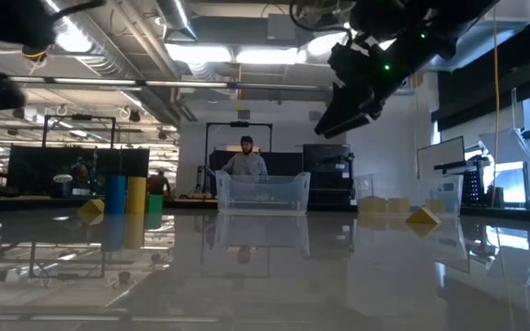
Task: Sort blocks by size
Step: Put the green square block into the top right transparent bin
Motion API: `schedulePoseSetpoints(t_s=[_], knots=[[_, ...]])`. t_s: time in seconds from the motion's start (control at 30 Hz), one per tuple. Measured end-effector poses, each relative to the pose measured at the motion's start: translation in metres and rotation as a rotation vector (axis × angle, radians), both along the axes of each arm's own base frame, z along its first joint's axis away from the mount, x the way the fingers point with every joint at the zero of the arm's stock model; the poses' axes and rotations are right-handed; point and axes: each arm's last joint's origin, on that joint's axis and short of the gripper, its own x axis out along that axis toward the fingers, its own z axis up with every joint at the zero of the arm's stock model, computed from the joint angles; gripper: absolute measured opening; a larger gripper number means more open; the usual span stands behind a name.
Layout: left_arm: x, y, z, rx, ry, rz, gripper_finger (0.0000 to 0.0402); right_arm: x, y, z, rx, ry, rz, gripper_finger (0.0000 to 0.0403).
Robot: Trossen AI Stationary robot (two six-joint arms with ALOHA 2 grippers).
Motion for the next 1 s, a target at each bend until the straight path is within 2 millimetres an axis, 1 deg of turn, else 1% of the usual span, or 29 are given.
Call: schedulePoseSetpoints(t_s=[0.13,0.27,0.47,0.53,0.67,0.77,0.87,1.0], knots=[[-0.006,-0.012,-0.009,-0.010,0.064,0.006,0.0144,0.000,0.000,-0.001,0.003,0.002,-0.002,0.0294],[-0.008,-0.020,-0.014,-0.016,0.102,0.002,0.0089,0.000,0.000,0.000,-0.004,-0.009,-0.007,0.0294],[-0.010,-0.031,-0.020,-0.068,0.171,-0.056,0.0013,0.002,-0.001,0.004,-0.029,-0.045,-0.019,0.0294],[-0.011,-0.034,-0.023,-0.054,0.181,-0.075,0.0004,0.002,-0.001,0.004,-0.029,-0.045,-0.019,0.0294],[-0.012,-0.035,-0.035,-0.016,0.214,-0.087,0.0010,0.002,-0.001,0.003,-0.028,-0.044,-0.019,0.0294],[-0.012,-0.034,-0.045,-0.011,0.207,-0.101,0.0004,0.002,-0.001,0.003,-0.028,-0.041,-0.018,0.0294],[-0.008,-0.034,-0.049,-0.027,0.158,-0.087,0.0003,0.002,-0.001,0.003,-0.027,-0.039,-0.019,0.0294],[0.003,-0.030,-0.048,0.019,0.042,-0.038,0.0006,0.002,-0.001,0.003,-0.027,-0.039,-0.019,0.0294]])
